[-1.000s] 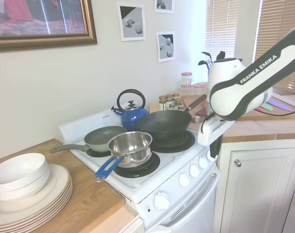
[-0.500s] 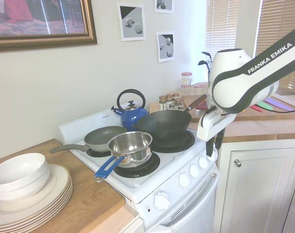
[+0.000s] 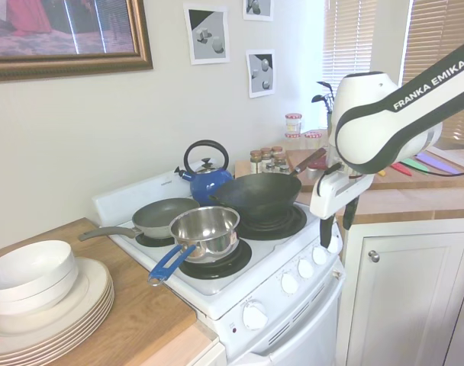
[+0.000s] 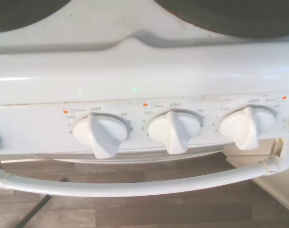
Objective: Turn on the stove on the bottom right
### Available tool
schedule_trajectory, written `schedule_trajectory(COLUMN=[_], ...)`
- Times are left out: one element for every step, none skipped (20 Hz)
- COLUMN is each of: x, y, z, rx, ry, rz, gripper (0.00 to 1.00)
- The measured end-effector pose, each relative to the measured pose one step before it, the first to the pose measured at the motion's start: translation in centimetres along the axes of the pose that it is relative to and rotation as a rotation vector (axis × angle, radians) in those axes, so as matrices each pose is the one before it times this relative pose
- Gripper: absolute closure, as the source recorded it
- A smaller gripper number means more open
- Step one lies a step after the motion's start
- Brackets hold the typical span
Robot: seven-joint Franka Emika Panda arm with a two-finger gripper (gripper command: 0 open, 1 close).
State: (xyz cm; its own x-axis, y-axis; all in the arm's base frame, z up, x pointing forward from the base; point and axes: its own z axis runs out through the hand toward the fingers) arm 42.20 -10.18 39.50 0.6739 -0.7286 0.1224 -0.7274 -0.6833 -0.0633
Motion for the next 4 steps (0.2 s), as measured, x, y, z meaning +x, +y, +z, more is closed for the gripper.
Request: schedule_trajectory(x=[0.007,0.012,0.017,0.0], y=[0.012,0.017,0.023,0.023], z=[0.001,-0.001,-0.002,0.004], rx=[0.00054,0.00077,0.00019,-0.00142], ry=[-0.00042,-0.00056,-0.00012,-0.00181], rz=[0.00108,0.00158,0.00097,0.00044], gripper=[0.0,0.0,0.0,0.0])
